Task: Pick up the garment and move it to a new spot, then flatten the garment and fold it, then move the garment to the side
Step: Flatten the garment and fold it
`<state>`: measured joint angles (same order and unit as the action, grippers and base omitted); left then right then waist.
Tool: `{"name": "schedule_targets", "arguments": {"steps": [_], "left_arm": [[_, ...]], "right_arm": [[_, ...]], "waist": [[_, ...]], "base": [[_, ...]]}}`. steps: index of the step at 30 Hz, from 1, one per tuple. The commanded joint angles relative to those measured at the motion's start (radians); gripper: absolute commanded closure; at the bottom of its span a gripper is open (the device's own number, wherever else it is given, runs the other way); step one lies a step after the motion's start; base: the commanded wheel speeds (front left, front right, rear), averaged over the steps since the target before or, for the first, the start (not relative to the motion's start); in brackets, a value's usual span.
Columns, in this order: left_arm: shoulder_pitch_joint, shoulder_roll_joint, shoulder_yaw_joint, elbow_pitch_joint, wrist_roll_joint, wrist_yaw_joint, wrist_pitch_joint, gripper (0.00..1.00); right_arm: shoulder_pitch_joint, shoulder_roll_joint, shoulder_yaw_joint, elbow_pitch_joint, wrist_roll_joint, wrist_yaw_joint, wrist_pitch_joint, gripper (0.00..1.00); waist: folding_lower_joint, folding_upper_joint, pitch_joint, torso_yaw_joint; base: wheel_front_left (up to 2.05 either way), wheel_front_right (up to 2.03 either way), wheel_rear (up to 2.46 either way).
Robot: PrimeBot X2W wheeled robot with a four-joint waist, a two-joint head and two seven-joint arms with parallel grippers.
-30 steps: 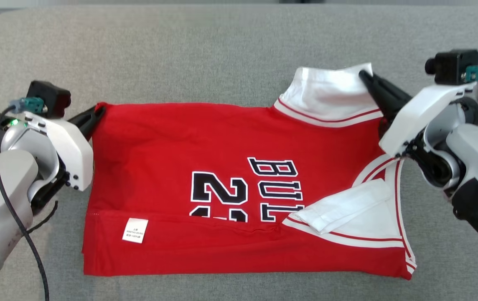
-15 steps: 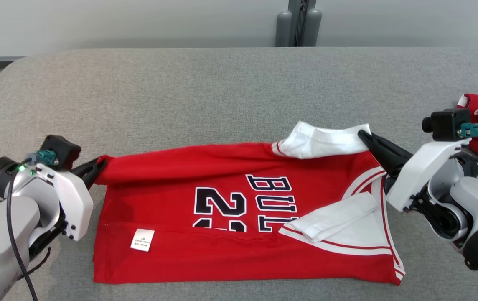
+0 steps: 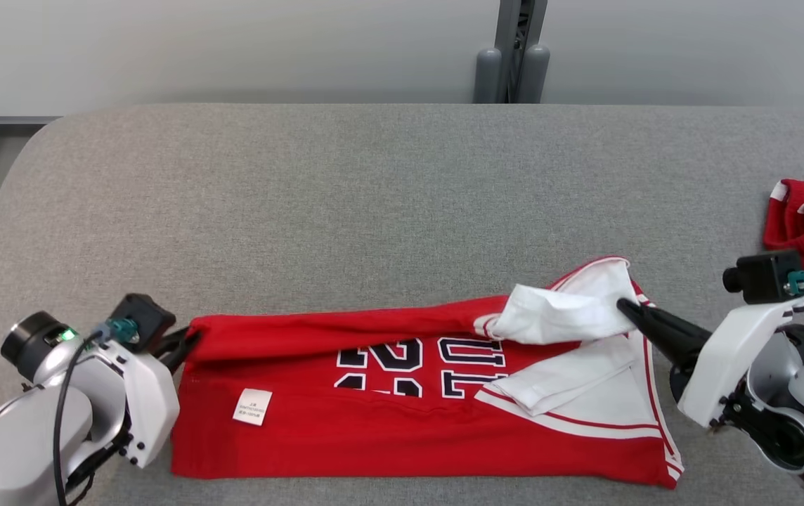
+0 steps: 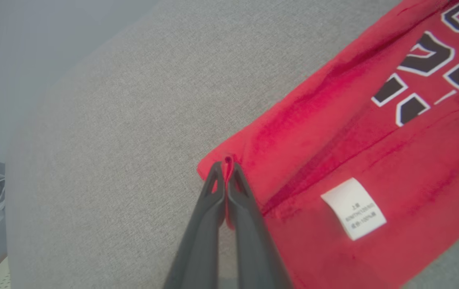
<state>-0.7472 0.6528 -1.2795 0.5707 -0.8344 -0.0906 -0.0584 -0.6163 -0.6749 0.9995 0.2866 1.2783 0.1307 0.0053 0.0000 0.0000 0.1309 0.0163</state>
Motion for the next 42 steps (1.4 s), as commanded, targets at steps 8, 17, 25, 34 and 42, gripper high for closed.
{"name": "schedule_targets", "arguments": {"steps": [8,17,25,34,42], "left_arm": [[0.070,0.016,0.001,-0.040,0.072,0.045,0.010,1.00],[0.118,0.007,0.001,-0.070,0.125,0.059,0.021,1.00],[0.149,-0.001,0.001,-0.064,0.171,0.063,0.046,1.00],[0.168,-0.003,0.010,-0.055,0.189,0.112,0.046,0.00],[0.164,-0.008,0.057,-0.065,0.176,0.203,-0.008,0.00]], "right_arm": [[0.089,-0.057,-0.046,-0.078,-0.025,0.000,0.104,1.00],[0.168,-0.061,-0.132,-0.122,-0.073,0.000,0.234,1.00],[0.257,-0.039,-0.224,-0.123,-0.119,0.000,0.378,0.00],[0.344,-0.006,-0.362,-0.146,-0.178,0.000,0.491,0.00],[0.389,0.087,-0.547,-0.205,-0.282,0.000,0.486,0.00]], "waist": [[0.0000,0.0000,-0.012,0.000],[0.0000,0.0000,-0.010,0.004],[0.0000,0.0000,-0.019,0.008],[0.0000,0.0000,-0.034,0.011],[0.0000,0.0000,-0.051,0.017]], "base": [[0.00,0.00,0.00],[0.00,0.00,0.00],[0.00,0.00,0.00],[0.00,0.00,0.00],[0.00,0.00,0.00]]}}
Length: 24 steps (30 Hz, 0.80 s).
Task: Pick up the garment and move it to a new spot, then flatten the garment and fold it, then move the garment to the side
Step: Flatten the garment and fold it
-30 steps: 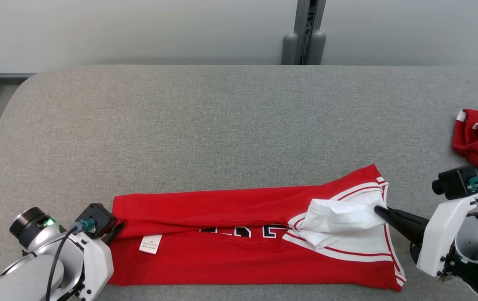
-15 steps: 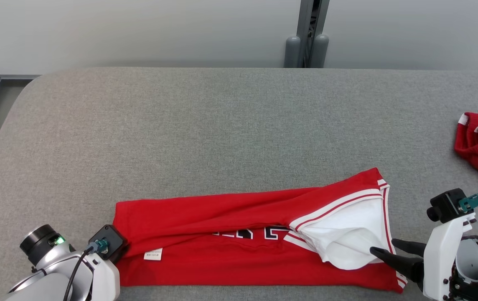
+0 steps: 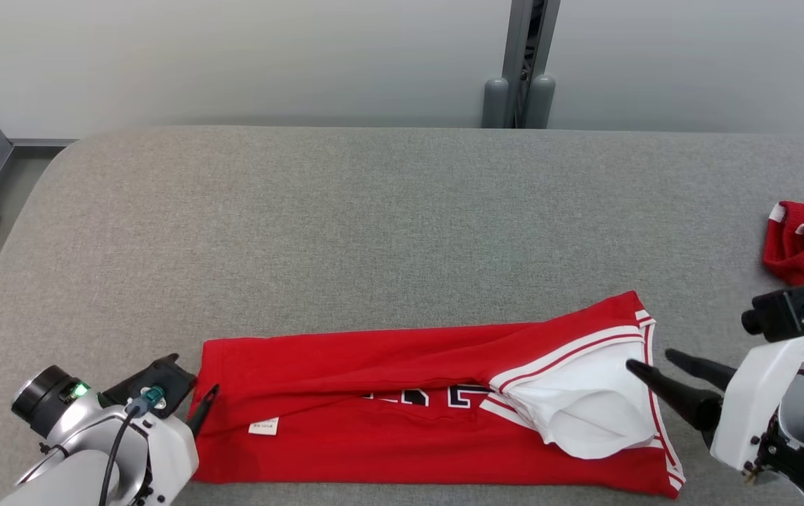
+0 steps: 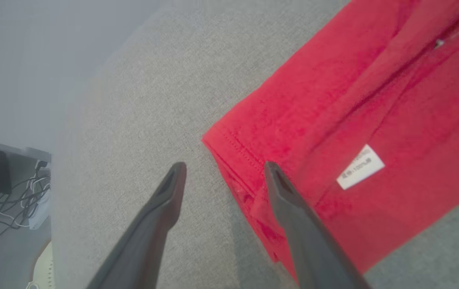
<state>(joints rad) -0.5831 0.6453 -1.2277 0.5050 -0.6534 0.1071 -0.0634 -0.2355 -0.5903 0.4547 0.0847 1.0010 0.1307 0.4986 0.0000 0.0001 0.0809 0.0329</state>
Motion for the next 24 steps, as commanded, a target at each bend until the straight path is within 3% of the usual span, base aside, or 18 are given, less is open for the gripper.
{"name": "schedule_targets", "arguments": {"steps": [1,14,19,24], "left_arm": [[0.004,-0.002,0.018,-0.002,-0.012,0.019,-0.016,0.00],[0.083,-0.093,0.262,-0.042,-0.102,0.230,-0.200,0.00],[0.171,-0.150,0.459,-0.161,-0.001,0.282,-0.201,0.00],[0.282,-0.235,0.660,-0.251,0.134,0.286,-0.202,0.00]], "right_arm": [[0.011,0.019,-0.027,-0.012,-0.018,0.000,-0.022,0.00],[0.042,0.226,-0.222,-0.015,-0.215,0.000,-0.308,0.00],[0.054,0.288,-0.252,0.017,-0.265,0.000,-0.419,0.00],[0.069,0.341,-0.277,0.073,-0.289,0.000,-0.494,0.00]], "waist": [[0.0000,-0.0001,-0.002,0.001],[0.0000,-0.0001,-0.011,0.011],[0.0000,-0.0001,-0.006,0.012],[0.0000,-0.0001,-0.004,0.009]], "base": [[0.00,0.00,0.00],[0.00,0.00,0.00],[0.00,0.00,0.00],[0.00,0.00,0.00]]}}
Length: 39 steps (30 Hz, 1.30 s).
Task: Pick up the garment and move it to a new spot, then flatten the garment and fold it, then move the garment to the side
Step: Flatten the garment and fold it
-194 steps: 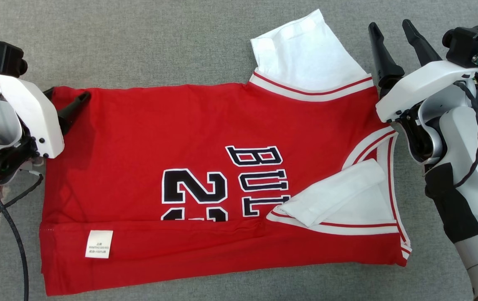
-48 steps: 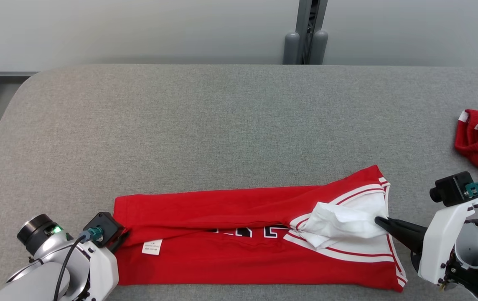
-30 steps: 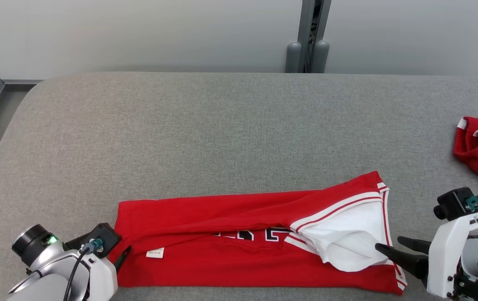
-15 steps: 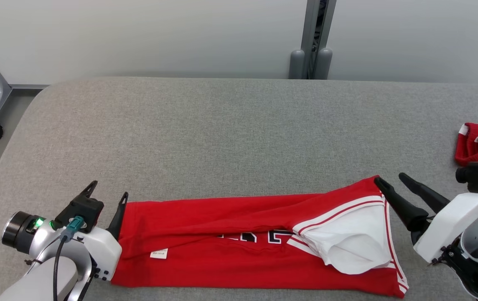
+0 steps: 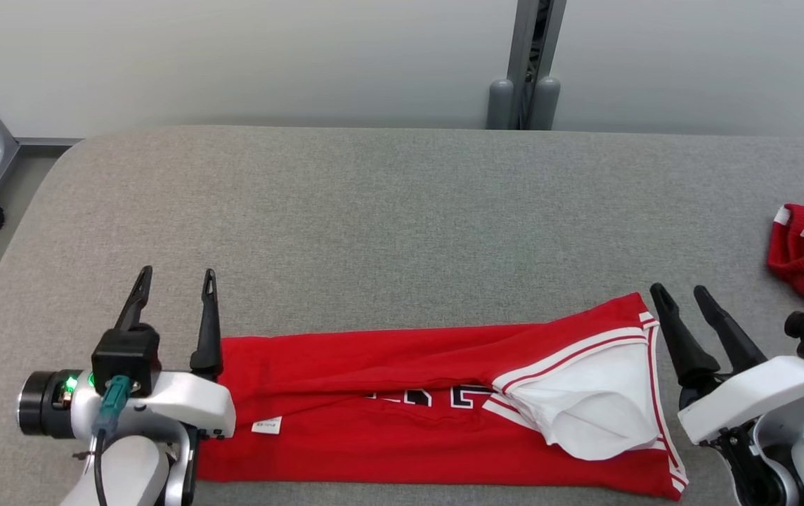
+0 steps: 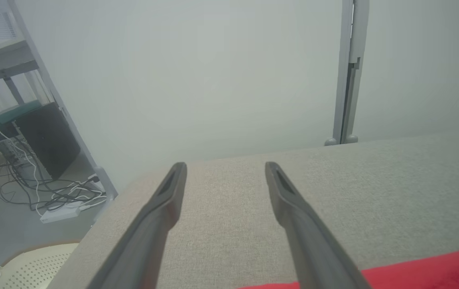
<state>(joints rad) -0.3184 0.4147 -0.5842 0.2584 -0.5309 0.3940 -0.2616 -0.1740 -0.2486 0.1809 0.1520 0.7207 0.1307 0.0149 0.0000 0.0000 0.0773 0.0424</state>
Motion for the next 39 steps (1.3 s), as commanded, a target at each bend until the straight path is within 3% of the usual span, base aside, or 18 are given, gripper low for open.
{"name": "schedule_targets", "arguments": {"steps": [1,9,17,29,39], "left_arm": [[0.043,-0.024,0.053,-0.016,0.037,-0.008,-0.003,0.00],[0.178,-0.190,0.295,-0.070,0.220,-0.102,-0.003,0.00],[0.232,-0.284,0.416,-0.066,0.336,-0.200,-0.004,0.00],[0.226,-0.348,0.522,-0.049,0.421,-0.298,-0.004,0.00],[0.232,-0.360,0.537,-0.020,0.437,-0.326,-0.004,0.00]], "right_arm": [[0.013,0.009,-0.004,0.019,-0.013,0.000,-0.020,0.00],[0.029,0.046,0.016,0.099,-0.027,0.000,-0.057,0.00],[0.011,0.050,0.028,0.141,-0.017,0.000,-0.069,0.00],[-0.014,0.037,0.041,0.166,-0.002,0.000,-0.058,0.00],[0.017,0.023,-0.003,0.177,0.056,0.000,0.111,0.00]], "waist": [[0.0000,0.0000,0.000,-0.002],[0.0000,0.0000,0.003,-0.017],[0.0000,0.0000,0.001,-0.028],[0.0000,0.0000,0.009,-0.031],[0.0000,0.0000,0.021,-0.029]], "base": [[0.00,0.00,0.00],[0.00,0.00,0.00],[0.00,0.00,0.00],[0.00,0.00,0.00],[0.00,0.00,0.00]]}}
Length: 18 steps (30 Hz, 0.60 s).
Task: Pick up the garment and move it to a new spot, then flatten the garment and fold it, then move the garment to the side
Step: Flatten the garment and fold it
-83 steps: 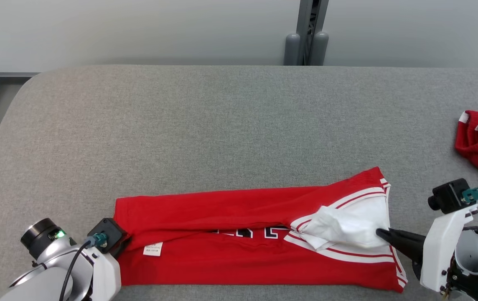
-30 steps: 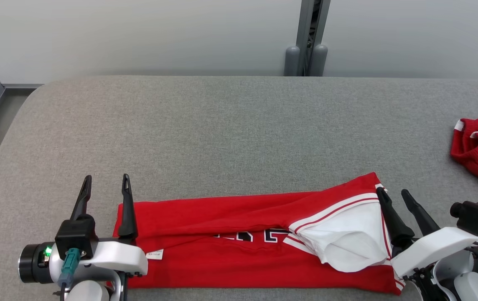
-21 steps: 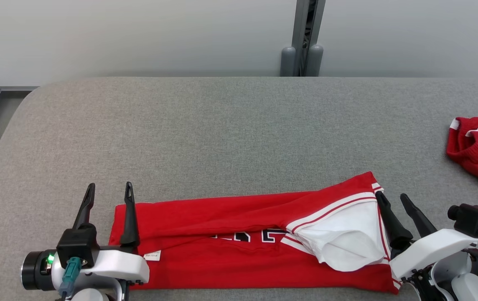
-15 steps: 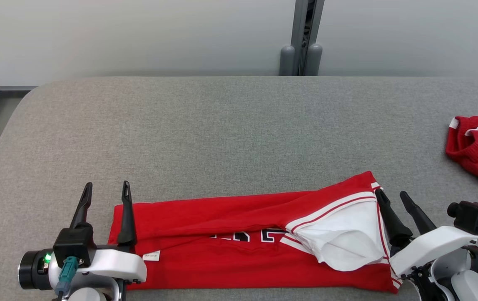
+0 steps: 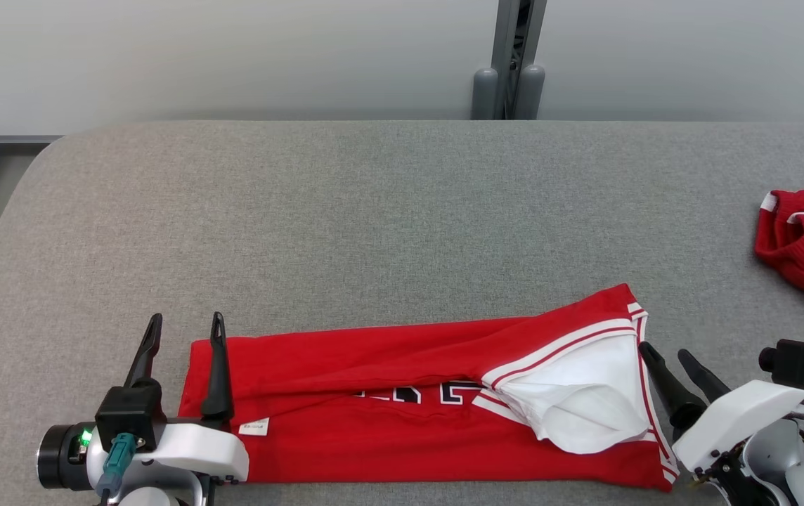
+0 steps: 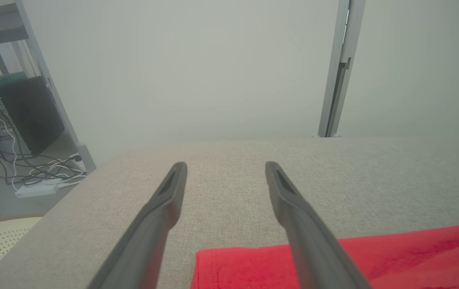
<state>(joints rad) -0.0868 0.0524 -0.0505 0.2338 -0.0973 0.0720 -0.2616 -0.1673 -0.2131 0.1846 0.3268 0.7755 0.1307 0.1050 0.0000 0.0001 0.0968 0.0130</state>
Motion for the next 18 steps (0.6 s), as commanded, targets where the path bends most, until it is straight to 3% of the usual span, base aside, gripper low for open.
{"name": "schedule_targets", "arguments": {"steps": [1,8,18], "left_arm": [[-0.001,0.002,0.002,0.007,0.006,-0.007,-0.004,0.00],[-0.015,0.001,0.001,0.017,0.017,-0.018,-0.004,0.00],[-0.035,0.000,-0.006,0.019,0.025,-0.028,-0.004,0.00]], "right_arm": [[0.012,-0.014,-0.009,0.002,0.001,0.000,0.043,0.00],[0.012,-0.008,-0.061,-0.009,0.021,0.000,0.177,0.00],[-0.012,-0.026,-0.057,0.010,0.064,0.000,0.310,0.00]], "waist": [[0.0000,-0.0001,0.004,0.000],[0.0000,-0.0001,0.023,0.000],[0.0000,-0.0001,0.059,0.011]], "base": [[0.00,0.00,0.00],[0.00,0.00,0.00],[0.00,0.00,0.00]]}}
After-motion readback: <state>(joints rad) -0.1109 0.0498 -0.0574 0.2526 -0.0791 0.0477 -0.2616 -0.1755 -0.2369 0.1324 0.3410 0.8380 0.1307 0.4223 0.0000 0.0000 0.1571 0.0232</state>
